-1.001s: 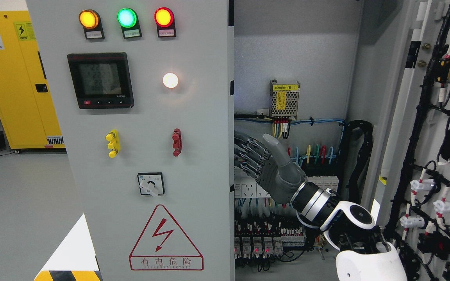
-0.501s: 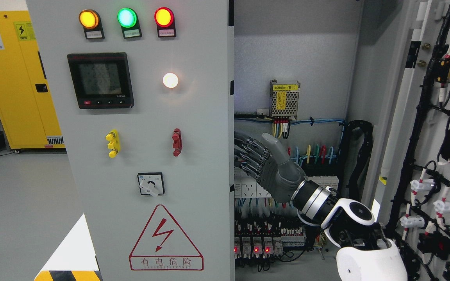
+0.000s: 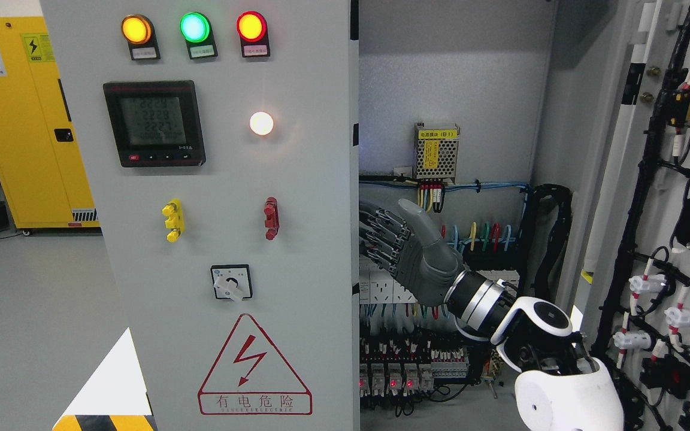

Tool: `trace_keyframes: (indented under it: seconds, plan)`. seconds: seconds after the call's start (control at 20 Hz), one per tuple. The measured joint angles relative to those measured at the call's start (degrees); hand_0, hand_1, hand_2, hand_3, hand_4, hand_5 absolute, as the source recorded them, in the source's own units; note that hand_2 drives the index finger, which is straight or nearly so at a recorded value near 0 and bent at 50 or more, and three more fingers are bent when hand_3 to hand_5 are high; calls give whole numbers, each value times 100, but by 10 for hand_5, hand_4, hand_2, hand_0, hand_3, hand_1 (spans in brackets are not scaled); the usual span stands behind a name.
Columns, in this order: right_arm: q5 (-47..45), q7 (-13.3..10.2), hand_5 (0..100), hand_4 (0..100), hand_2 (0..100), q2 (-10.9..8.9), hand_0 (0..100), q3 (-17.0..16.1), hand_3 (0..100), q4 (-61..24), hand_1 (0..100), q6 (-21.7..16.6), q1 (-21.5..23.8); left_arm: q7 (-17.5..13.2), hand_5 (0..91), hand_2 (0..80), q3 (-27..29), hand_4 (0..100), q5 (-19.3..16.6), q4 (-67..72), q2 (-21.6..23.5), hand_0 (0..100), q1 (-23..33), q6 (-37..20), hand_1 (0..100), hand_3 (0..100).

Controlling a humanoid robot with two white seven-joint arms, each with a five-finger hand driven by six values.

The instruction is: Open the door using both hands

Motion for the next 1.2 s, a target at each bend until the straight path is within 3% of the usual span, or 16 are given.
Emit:
trace_keyframes:
  seconds: [0.65,0.85,1.2]
  plan:
    - [-5,163,0,0,0,185,201,55,0,-2,121,65,-88,-1,0,0,6,0,8,0,0,0,0,0,0,0]
    - [-13,468,0,0,0,225,201,64,0,-8,121,66,-105,-1,0,0,7,0,8,0,0,0,0,1,0,0]
    - [-12,626,0,0,0,254,201,47,0,-34,121,66,-96,-3,0,0,9,0,9,0,0,0,0,1,0,0]
